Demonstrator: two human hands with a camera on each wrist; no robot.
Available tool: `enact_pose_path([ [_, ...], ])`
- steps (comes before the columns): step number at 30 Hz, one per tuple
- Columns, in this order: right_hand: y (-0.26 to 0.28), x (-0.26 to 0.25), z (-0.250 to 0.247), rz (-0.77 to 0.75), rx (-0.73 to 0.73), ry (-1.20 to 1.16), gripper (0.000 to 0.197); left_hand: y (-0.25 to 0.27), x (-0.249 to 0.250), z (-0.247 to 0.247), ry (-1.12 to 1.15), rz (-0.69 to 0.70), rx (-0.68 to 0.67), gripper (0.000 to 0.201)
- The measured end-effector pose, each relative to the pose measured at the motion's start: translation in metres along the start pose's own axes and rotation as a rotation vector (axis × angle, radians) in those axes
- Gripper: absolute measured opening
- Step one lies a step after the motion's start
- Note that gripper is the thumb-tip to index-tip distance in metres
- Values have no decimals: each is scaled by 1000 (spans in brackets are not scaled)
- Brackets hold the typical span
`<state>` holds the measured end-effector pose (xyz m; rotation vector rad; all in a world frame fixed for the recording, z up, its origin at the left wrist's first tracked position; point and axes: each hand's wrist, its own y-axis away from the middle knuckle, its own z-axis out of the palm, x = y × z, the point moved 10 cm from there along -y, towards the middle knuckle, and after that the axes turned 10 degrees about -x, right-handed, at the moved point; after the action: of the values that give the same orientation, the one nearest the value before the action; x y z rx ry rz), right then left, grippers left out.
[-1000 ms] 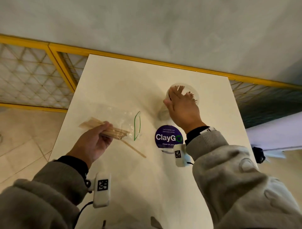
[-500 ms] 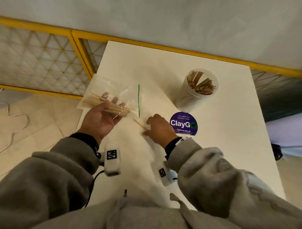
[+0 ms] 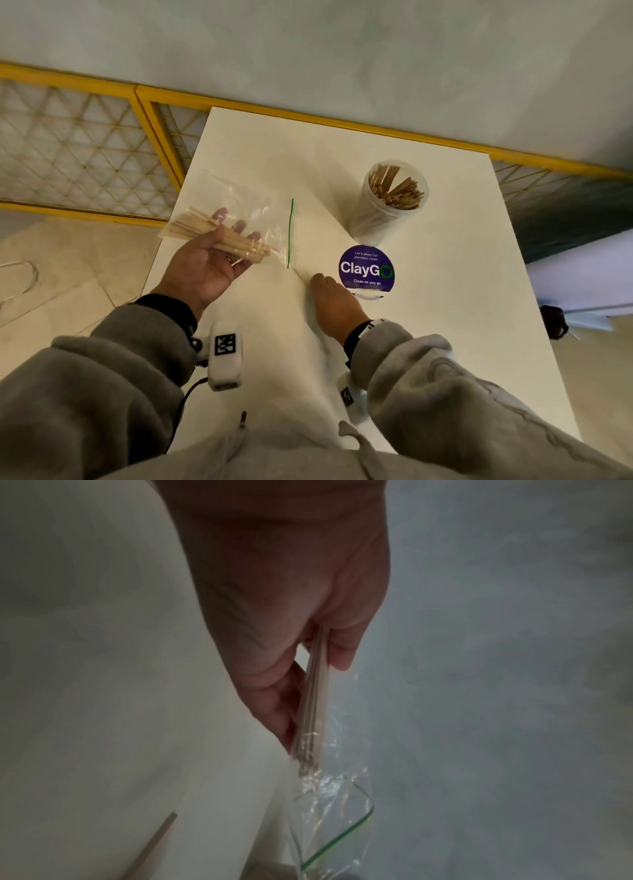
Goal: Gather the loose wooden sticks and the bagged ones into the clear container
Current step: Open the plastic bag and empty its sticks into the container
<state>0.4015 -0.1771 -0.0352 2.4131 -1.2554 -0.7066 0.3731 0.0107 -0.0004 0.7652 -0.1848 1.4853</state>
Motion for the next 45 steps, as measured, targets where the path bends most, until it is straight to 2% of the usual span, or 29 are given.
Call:
enact_pose_path([
  [2, 8, 7, -7, 15, -11, -22, 23, 0, -5, 7, -2, -22, -21, 26],
  [4, 21, 15, -44, 10, 125, -198, 8, -1, -6, 11, -5, -31, -40, 29],
  [7, 65, 41, -145, -13, 599, -565, 10, 0, -8, 15, -21, -49, -70, 33],
  [9, 94, 65, -209, 27, 894, -606, 10, 1, -12, 19, -16, -60, -81, 34],
  [11, 96, 85, -250, 81, 1002, -551, 14, 2, -15, 24, -8, -65, -87, 35],
  [13, 68, 104, -258, 163, 889, -485, 17, 4, -17, 32, -7, -73, -105, 36],
  [15, 47, 120, -244, 256, 736, -455, 31, 6, -18, 42, -15, -83, -141, 36],
  [16, 48, 123, -240, 271, 735, -464, 36, 7, -16, 46, -15, -83, -154, 35],
  [17, 56, 122, -239, 255, 783, -479, 35, 8, -14, 50, -8, -78, -164, 34],
  [19, 71, 107, -232, 173, 839, -535, 20, 10, -9, 56, 16, -65, -175, 32],
  [21, 67, 77, -203, 79, 643, -649, 9, 11, -8, 64, 10, -70, -200, 35],
  [23, 57, 41, -164, -8, 390, -805, 16, 12, -13, 74, -19, -104, -236, 39],
  [24, 54, 28, -150, -38, 323, -902, 20, 11, -17, 80, -38, -128, -249, 40],
  [28, 56, 7, -127, -106, 254, -1369, 12, 11, -28, 99, -98, -191, -302, 42],
  [30, 56, -3, -121, -125, 152, -1397, 9, 11, -30, 104, -124, -215, -307, 42],
  [32, 53, -7, -111, -107, 51, -1349, 17, 10, -34, 106, -187, -249, -313, 43],
  [34, 49, -11, -102, -127, -47, -1453, 12, 11, -40, 108, -235, -289, -316, 47],
  [37, 47, -26, -93, -238, -224, -1580, 45, 12, -51, 111, -309, -322, -319, 55],
  [38, 47, -29, -91, -259, -251, -1595, 50, 13, -55, 112, -352, -327, -326, 57],
  [41, 47, -35, -88, -284, -286, -1652, 34, 13, -64, 113, -426, -347, -341, 64],
  [45, 45, -34, -84, -276, -325, -1686, 24, 16, -70, 117, -408, -389, -400, 46],
])
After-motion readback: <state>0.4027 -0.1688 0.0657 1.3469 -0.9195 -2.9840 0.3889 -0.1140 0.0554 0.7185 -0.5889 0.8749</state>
